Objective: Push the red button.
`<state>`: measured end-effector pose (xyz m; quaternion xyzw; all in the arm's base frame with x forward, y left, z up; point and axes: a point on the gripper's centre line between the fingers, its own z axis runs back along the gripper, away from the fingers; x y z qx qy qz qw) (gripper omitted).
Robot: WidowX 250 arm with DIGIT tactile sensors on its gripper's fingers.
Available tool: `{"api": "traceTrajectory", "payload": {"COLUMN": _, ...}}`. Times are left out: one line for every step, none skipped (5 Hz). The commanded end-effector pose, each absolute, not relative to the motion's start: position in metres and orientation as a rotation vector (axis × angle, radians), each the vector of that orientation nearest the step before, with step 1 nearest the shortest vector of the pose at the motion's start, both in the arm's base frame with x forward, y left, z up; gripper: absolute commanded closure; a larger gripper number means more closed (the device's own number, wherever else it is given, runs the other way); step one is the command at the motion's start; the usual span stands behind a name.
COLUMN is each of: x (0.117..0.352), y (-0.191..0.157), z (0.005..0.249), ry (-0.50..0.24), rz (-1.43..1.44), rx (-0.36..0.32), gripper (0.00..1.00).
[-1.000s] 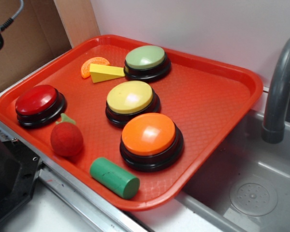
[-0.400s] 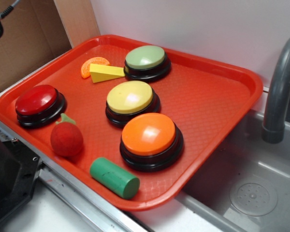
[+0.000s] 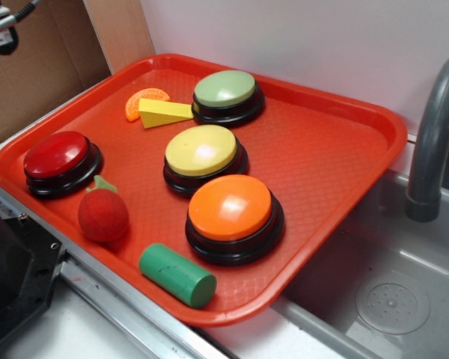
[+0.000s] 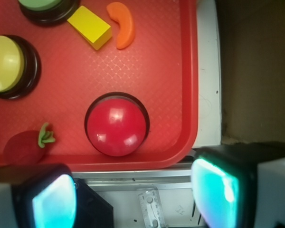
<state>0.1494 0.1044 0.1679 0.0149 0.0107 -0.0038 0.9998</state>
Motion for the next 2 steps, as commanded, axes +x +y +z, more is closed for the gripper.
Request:
{"api": "traceTrajectory", "payload": {"x": 0.1586, "y": 0.0959, "z": 0.1786, "ry": -0.017, "rz": -0.057, "rx": 0.067, "gripper": 0.00}}
{"api": "traceTrajectory", "payload": {"x": 0.1555, "y": 0.0943, "z": 0.1750, "ry": -0.009, "rz": -0.058, "rx": 0.065, "gripper": 0.00}}
